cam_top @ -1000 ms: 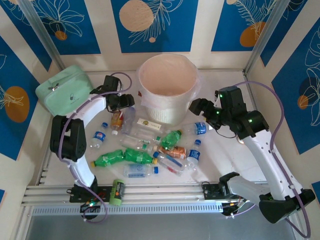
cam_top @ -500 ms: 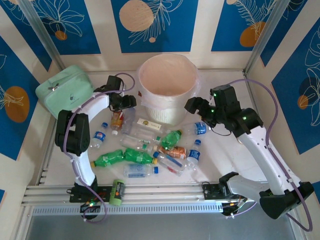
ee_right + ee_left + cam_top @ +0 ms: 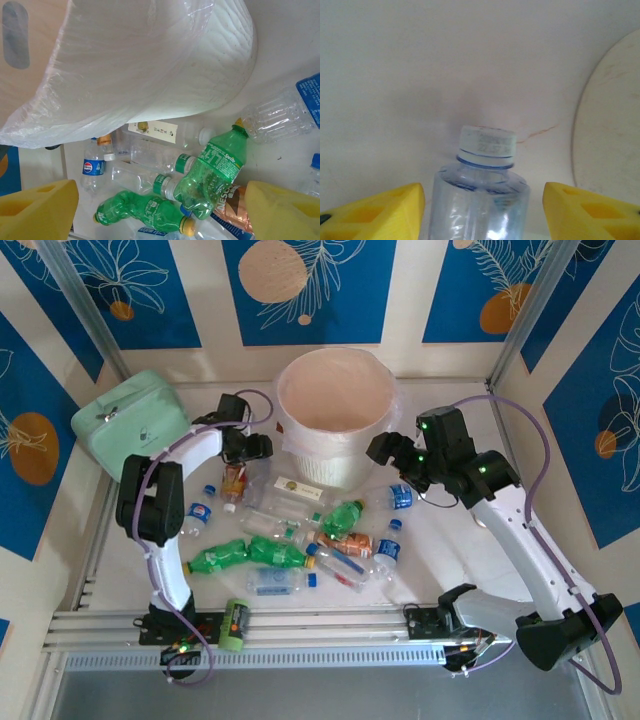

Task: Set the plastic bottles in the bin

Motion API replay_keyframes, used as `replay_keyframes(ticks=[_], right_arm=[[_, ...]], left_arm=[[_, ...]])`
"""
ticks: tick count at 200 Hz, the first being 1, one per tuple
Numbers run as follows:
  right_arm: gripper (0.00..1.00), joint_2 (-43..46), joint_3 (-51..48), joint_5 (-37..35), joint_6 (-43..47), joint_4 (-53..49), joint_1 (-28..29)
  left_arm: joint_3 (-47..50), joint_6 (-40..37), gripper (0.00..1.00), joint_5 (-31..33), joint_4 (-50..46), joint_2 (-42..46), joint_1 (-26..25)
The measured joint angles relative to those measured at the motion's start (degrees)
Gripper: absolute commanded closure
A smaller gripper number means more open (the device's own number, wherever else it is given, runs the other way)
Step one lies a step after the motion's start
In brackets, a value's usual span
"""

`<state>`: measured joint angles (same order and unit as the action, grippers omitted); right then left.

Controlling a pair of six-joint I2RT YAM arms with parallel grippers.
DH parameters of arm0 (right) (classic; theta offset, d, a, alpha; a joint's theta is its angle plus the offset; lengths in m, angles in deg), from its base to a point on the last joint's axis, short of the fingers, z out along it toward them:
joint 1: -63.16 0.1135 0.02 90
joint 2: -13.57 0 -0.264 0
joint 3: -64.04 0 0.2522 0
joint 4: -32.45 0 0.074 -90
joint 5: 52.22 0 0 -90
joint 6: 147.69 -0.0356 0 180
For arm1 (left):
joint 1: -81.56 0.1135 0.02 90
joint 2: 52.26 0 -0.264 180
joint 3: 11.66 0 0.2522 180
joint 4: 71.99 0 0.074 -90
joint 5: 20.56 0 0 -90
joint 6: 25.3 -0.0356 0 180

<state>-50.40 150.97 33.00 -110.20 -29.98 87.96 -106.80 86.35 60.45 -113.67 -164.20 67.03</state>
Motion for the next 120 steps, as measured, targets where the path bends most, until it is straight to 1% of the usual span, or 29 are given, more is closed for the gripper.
replay_keyframes(ticks=[34, 61, 120], right_arm=[[0.13, 0.0, 0.1, 0.0, 0.0, -0.1, 0.0], [0.13, -0.5, 1.1, 0.0, 0.0, -0.2, 0.0], [0.13, -1.9, 2.9, 0.0, 0.5, -0.4, 0.0]], left_arm=[[0.0, -2.3, 0.39, 3.2, -1.7, -2.5, -0.4], [0.0, -4.1, 0.41, 6.1, -3.4, -2.9, -1.2], [-3.0, -5.2, 0.54, 7.9, -4.5, -4.6, -1.4]])
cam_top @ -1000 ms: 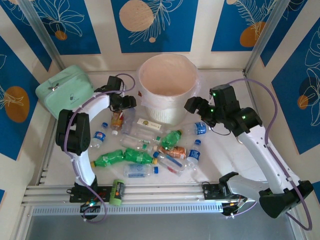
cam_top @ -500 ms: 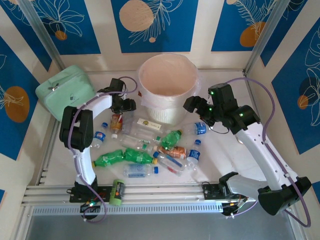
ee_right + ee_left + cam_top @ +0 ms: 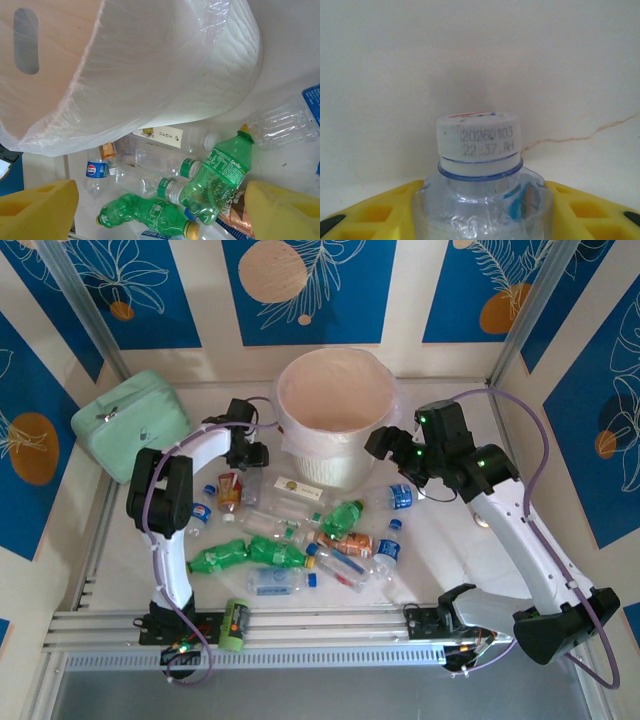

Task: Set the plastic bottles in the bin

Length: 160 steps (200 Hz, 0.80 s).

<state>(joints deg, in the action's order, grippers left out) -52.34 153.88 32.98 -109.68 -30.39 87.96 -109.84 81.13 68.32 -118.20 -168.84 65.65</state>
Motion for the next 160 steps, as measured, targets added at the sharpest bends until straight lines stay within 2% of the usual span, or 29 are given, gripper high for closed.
replay_keyframes(ticks=[55, 75, 137, 160], right_arm=[[0.13, 0.1, 0.5, -0.4, 1.2, 0.2, 0.2], [0.13, 0.3, 1.2, -0.3, 2.4, 0.9, 1.6], [0.13, -0.9, 9.3, 1.4, 7.5, 4.6, 11.8], [0.08, -3.8, 13.1, 4.4, 8.7, 6.3, 14.7]], left_arm=[[-1.5, 1.1, 0.59, 0.5, -2.6, 0.5, 0.0], [-1.5, 1.8, 0.59, 1.4, -4.5, 3.3, 0.3], [-2.9, 5.5, 0.59, 1.7, -8.4, 24.1, 3.3], [-3.4, 9.1, 0.58, -1.4, -8.4, 31.4, 4.7]])
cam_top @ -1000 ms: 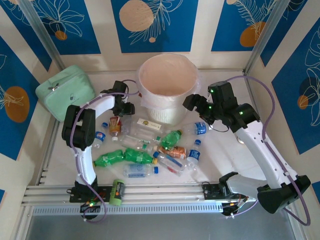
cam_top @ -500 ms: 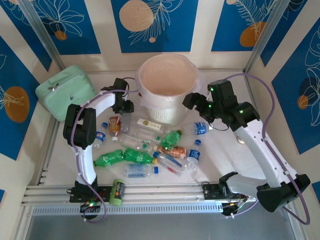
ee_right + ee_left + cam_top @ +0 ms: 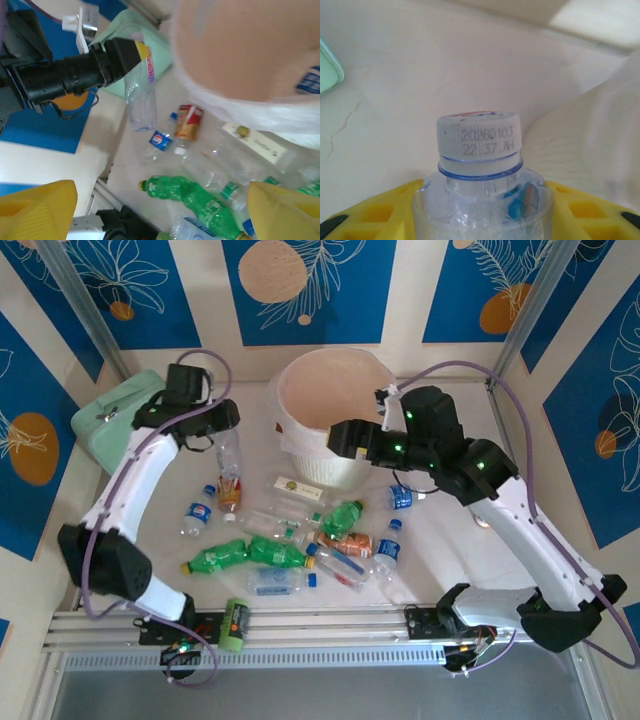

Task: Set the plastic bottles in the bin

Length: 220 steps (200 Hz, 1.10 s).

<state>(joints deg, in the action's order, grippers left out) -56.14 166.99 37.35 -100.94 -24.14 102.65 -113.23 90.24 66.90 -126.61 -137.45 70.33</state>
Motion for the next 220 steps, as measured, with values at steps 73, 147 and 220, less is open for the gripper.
replay_keyframes(ticks=[73, 147, 220], right_arm=[[0.00, -18.1, 21.0, 16.0, 4.3, -0.8, -0.3], [0.01, -37.7, 52.5, 28.2, 5.3, -7.6, -10.6], [0.01, -41.0, 55.2, 22.2, 7.4, -13.8, -3.3]], left_arm=[[8.9, 30.2, 0.57, -27.9, 35.9, 8.0, 0.9], [6.4, 63.7, 0.63, -35.6, 80.5, -11.2, 0.9], [9.3, 71.9, 0.61, -37.7, 96.2, -6.2, 0.9]])
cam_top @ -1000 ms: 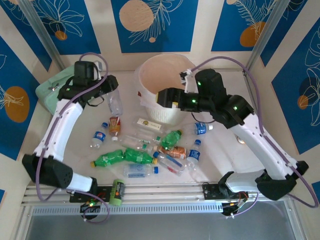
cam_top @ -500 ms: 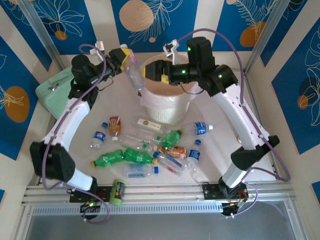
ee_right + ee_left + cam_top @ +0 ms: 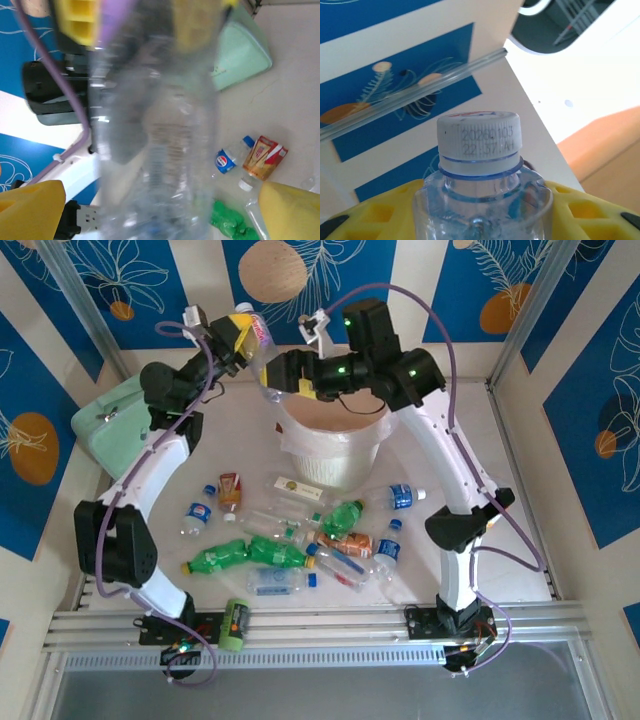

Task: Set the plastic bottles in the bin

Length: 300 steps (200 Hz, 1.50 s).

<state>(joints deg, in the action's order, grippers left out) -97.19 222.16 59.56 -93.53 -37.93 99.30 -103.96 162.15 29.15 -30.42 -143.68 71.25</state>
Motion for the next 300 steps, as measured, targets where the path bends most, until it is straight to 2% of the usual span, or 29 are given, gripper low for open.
replay_keyframes(ticks=[38, 127, 165, 222, 271, 293, 298, 300], right_arm=[[0.01, 2.3, -6.2, 1.2, -2.0, 3.4, 0.0], [0.22, -0.3, -2.0, 5.8, -5.4, 8.9, 0.2], [0.25, -1.7, -1.9, 7.0, -6.2, 9.5, 0.4], [0.41, -2.1, -1.8, 7.1, -6.7, 9.5, 0.9], [0.45, -2.0, -2.3, 5.8, -6.8, 9.3, 0.9], [0.46, -1.7, -3.0, 4.8, -6.6, 9.5, 1.0], [0.46, -1.6, -3.1, 4.4, -6.5, 9.5, 1.0], [0.46, -1.6, -3.1, 4.2, -6.5, 9.4, 1.0]], left_arm=[[2.0, 2.6, 0.61, 0.0, 4.0, 0.5, -0.1], [6.2, 4.3, 0.61, 0.9, 7.2, 1.0, -2.4], [6.1, 4.3, 0.60, 1.4, 7.3, 1.0, -2.6], [5.6, 4.2, 0.58, 1.6, 6.9, 1.0, -3.8], [5.0, 3.2, 0.41, 1.7, 5.1, 1.0, -3.9], [4.5, -0.1, 0.23, 1.7, 2.1, 1.2, -4.2], [4.5, -0.5, 0.05, 1.7, 1.0, 1.2, -4.2], [4.5, -1.3, 0.01, 1.6, 0.5, 1.3, -4.2]])
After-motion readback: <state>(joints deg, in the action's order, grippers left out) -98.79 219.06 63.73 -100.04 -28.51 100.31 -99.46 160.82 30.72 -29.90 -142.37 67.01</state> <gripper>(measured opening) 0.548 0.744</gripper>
